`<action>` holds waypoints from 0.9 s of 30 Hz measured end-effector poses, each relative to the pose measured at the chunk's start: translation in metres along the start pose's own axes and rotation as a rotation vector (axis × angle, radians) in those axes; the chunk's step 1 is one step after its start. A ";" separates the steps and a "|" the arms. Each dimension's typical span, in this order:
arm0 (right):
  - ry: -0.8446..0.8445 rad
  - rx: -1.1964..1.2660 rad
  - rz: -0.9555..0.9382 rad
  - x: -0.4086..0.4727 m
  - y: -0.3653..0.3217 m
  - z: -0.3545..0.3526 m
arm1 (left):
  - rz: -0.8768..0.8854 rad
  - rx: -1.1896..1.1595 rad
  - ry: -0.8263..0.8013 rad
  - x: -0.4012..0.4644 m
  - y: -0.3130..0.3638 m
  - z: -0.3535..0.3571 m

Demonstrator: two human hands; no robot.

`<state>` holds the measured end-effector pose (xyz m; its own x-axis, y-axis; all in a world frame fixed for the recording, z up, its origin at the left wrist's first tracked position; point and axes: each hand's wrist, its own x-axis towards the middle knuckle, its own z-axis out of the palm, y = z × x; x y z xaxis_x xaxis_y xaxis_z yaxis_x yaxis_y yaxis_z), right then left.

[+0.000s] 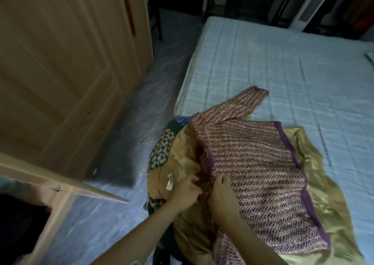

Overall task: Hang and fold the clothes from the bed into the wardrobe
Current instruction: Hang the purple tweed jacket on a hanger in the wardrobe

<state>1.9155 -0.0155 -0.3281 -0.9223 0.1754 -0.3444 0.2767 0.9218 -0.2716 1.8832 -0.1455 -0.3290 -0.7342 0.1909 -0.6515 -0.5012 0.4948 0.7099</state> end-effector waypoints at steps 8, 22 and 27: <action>0.120 -0.068 -0.078 -0.033 0.038 -0.116 | 0.330 0.321 0.295 -0.019 0.087 -0.039; 0.338 -0.207 -0.229 -0.113 0.113 -0.316 | 0.850 0.925 0.054 -0.046 0.256 -0.032; 0.459 -0.288 -0.231 -0.125 0.143 -0.360 | 0.866 0.866 -0.151 -0.106 0.299 -0.036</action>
<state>1.9729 0.2187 -0.0004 -0.9901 0.0310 0.1369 0.0291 0.9995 -0.0159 1.7940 -0.0484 -0.0379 -0.5839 0.8029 -0.1205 0.6348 0.5440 0.5486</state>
